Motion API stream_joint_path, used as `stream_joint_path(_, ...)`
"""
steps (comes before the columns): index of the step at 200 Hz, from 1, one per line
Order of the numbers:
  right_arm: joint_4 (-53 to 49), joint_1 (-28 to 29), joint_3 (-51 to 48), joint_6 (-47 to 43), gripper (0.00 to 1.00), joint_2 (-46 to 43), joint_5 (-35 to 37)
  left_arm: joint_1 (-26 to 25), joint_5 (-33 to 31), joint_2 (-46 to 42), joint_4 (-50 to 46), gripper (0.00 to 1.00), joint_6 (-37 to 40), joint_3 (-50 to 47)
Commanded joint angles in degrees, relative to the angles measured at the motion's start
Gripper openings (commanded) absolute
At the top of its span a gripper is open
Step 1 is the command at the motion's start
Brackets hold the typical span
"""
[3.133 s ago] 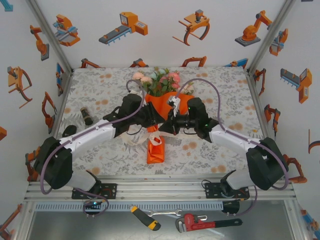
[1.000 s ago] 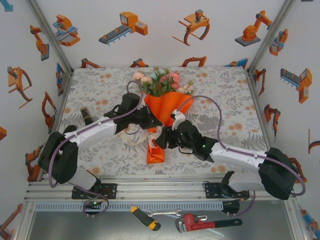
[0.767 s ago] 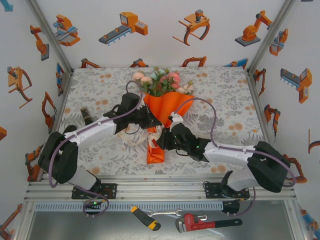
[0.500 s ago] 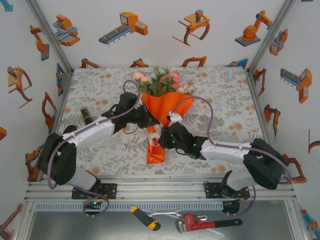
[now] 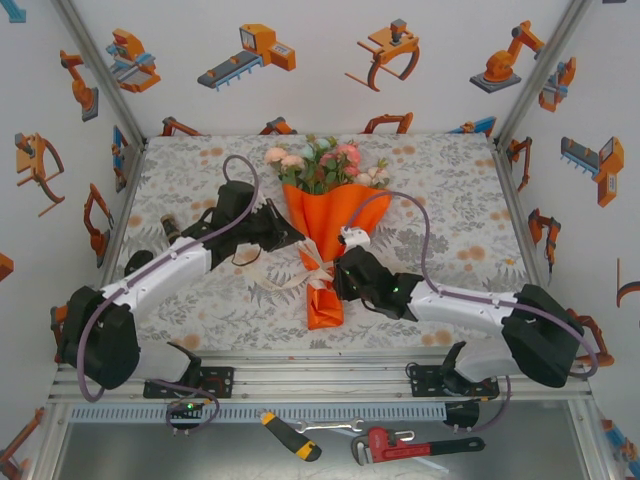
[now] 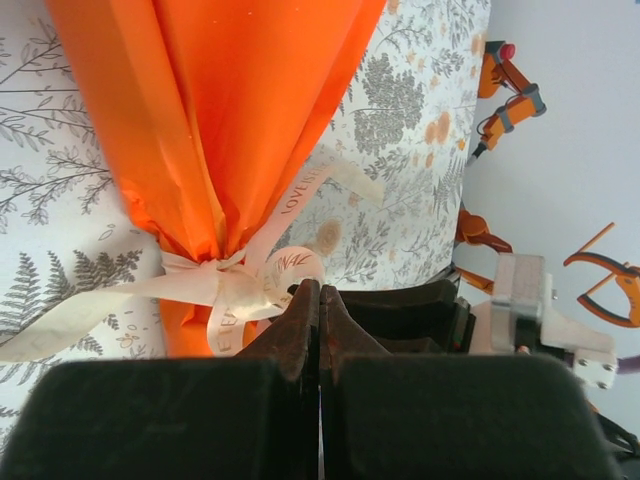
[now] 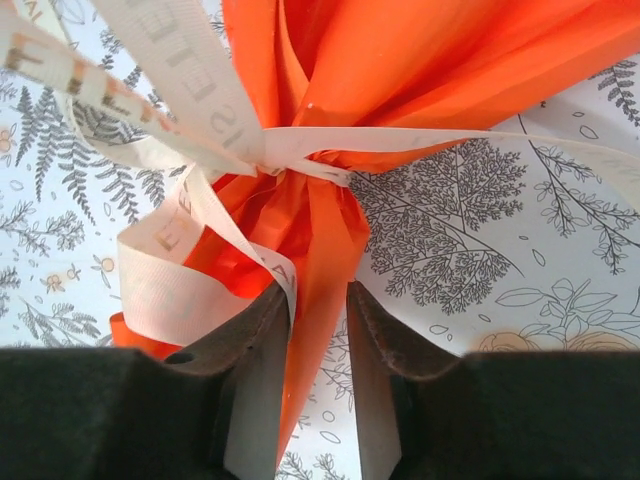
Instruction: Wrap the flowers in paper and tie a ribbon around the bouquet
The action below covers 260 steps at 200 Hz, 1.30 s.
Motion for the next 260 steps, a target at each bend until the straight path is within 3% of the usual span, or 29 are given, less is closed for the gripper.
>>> stream_joint_path(1, 0.09, -0.12, -0.07, 0.06, 0.43, -1.61, -4.12, 0.77, -1.54, -2.03, -1.94, 0.0, 1.93, -1.13)
stream_joint_path(22, 3.37, -0.45, -0.45, 3.57, 0.52, -1.02, -10.3, 0.96, -0.67, -1.73, -1.76, 0.0, 2.02, -0.98)
stream_joint_path(55, 0.85, -0.53, 2.94, 5.24, 0.38, 3.51, -9.72, 0.9, -0.24, -1.25, -0.78, 0.0, 1.32, -1.26)
stream_joint_path(71, -1.84, -1.0, 4.24, 3.73, 0.27, 3.92, -7.63, 1.08, -0.49, -1.51, -1.16, 0.0, 1.57, -1.26)
stream_joint_path(92, -2.97, -2.97, 4.48, 0.11, 0.0, 1.64, -8.35, 1.73, -1.61, -2.27, -2.55, 0.0, 2.68, -1.58)
stream_joint_path(157, -15.29, -3.87, 13.97, -36.69, 0.0, -1.5, -7.74, 2.13, -0.62, -2.52, -5.45, 0.0, 10.03, -0.99)
stream_joint_path(171, -16.74, -3.87, 15.21, -40.87, 0.06, -0.12, -4.25, 2.19, -0.5, -2.97, -6.27, 0.0, 10.79, -0.92)
stream_joint_path(195, -19.06, -4.93, 17.34, -41.99, 0.08, 3.58, 0.25, 2.12, -1.3, -4.08, -6.81, 0.0, 10.98, -1.63)
stream_joint_path(236, -18.34, -5.73, 17.65, -36.45, 0.21, 6.99, -8.82, 2.14, -1.25, -4.45, -6.39, 0.0, 10.63, -2.44)
stream_joint_path(247, -17.05, -5.79, 17.05, -35.41, 0.19, 7.24, -10.41, 2.13, -1.27, -4.47, -6.21, 0.0, 10.52, -2.56)
stream_joint_path(260, -15.76, -5.88, 16.46, -34.45, 0.09, 7.2, -10.94, 2.17, -1.3, -4.54, -6.16, 0.0, 10.52, -2.48)
